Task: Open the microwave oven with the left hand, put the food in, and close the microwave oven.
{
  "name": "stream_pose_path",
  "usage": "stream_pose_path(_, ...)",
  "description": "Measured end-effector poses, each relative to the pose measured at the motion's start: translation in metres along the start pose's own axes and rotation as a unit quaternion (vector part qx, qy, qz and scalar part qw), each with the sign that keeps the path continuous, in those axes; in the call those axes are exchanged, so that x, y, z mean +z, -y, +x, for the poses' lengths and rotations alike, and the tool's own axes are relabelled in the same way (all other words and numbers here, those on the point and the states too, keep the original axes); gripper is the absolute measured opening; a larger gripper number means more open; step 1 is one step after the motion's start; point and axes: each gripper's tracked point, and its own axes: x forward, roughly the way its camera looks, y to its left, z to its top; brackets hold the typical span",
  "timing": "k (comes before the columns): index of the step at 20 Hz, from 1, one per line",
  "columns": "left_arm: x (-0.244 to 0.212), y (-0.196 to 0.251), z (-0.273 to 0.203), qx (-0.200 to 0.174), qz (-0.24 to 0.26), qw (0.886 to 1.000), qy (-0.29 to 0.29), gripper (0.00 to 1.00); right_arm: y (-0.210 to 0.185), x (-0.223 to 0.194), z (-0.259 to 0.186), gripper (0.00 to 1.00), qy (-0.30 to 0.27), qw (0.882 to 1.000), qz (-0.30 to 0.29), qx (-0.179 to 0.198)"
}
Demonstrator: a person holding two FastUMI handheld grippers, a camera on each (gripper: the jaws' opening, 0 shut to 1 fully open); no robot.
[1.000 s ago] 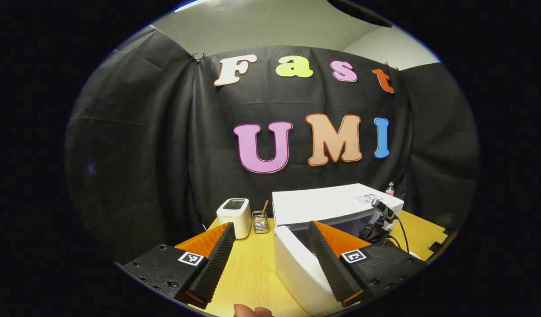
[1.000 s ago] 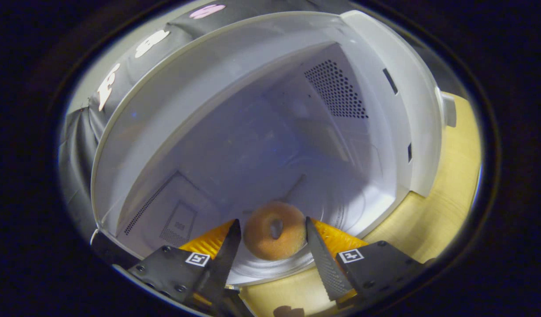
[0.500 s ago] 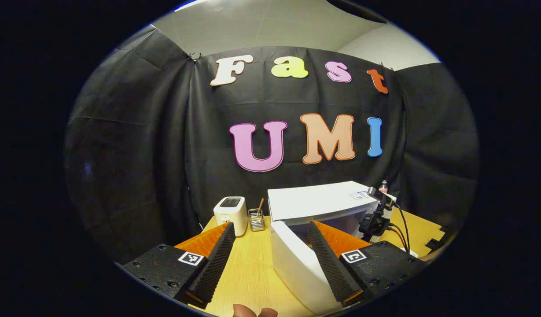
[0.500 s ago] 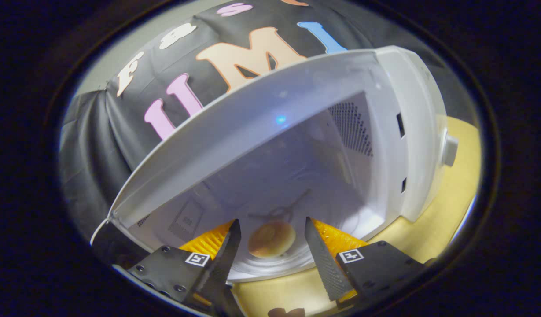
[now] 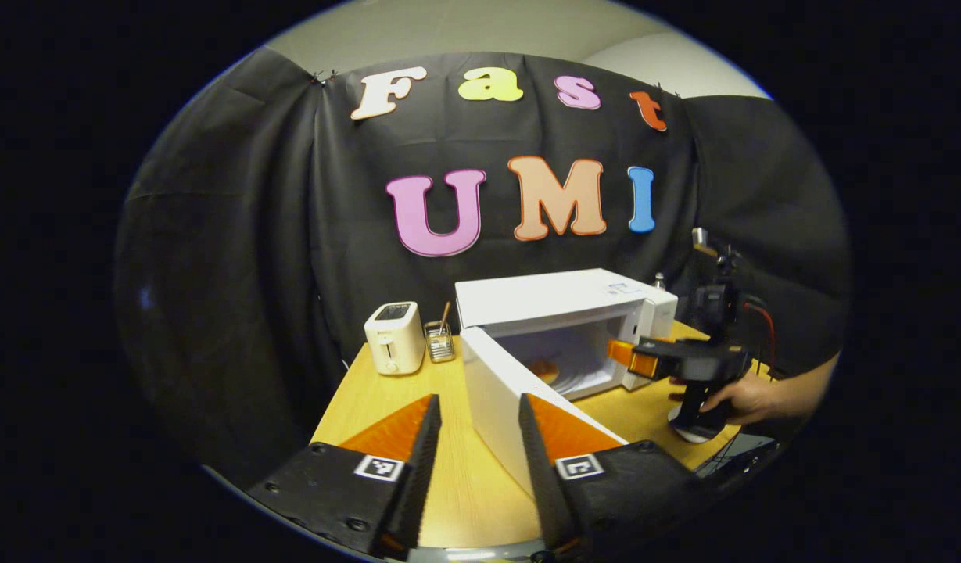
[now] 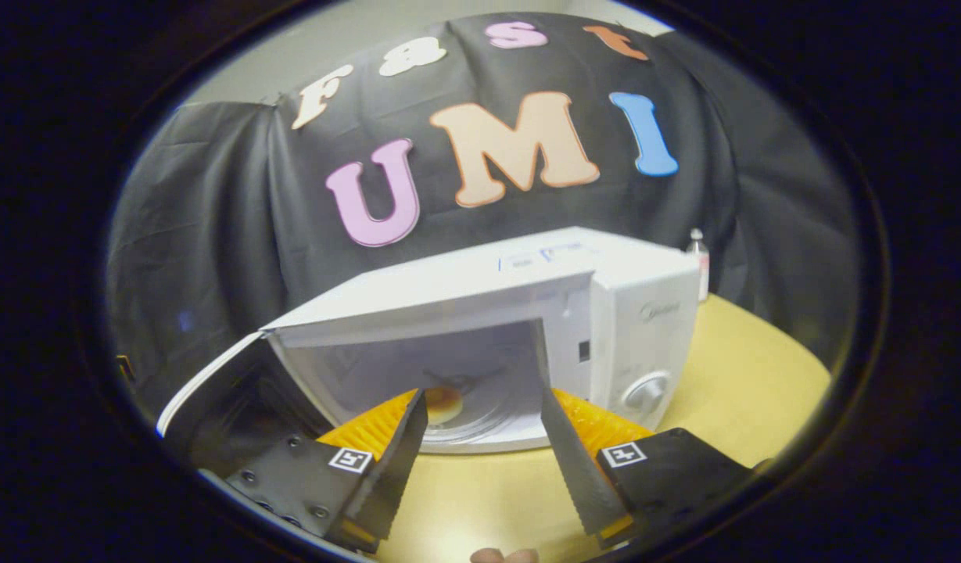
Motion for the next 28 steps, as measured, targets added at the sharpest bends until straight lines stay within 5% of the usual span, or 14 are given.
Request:
stream_pose_path(3, -0.027, -0.036, -0.011, 0.077, 0.007, 0.997, -0.031, 0.04, 0.003, 0.044, -0.028, 0.84, 0.026, 0.999, -0.037, 0.016)
stream_pose_path(4, -0.04, -0.032, -0.014, 0.07, -0.013, 0.997, -0.038, 0.01, 0.004, 0.06, -0.036, 0.84, 0.037, 0.998, -0.049, 0.023)
stream_pose_path(7, -0.078, -0.02, -0.019, 0.082, -0.075, 0.99, -0.083, 0.0, 0.004, 0.111, -0.052, 0.84, 0.064, 0.996, -0.047, 0.037)
stream_pose_path(12, -0.126, -0.006, -0.035, 0.13, -0.091, 0.977, -0.141, 0.01, 0.006, 0.196, -0.066, 0.84, 0.118, 0.991, -0.024, 0.063)
stream_pose_path(16, -0.148, 0.008, -0.048, 0.154, -0.091, 0.969, -0.168, 0.01, 0.028, 0.201, -0.064, 0.89, 0.116, 0.991, -0.027, 0.067)
stream_pose_path(22, -0.162, 0.036, -0.053, 0.178, -0.12, 0.958, -0.188, 0.01, 0.053, 0.225, -0.076, 0.84, 0.145, 0.986, -0.051, 0.071)
stream_pose_path(28, -0.155, 0.062, -0.045, 0.179, -0.112, 0.959, -0.187, 0.01, 0.088, 0.241, -0.082, 0.84, 0.154, 0.985, -0.042, 0.064)
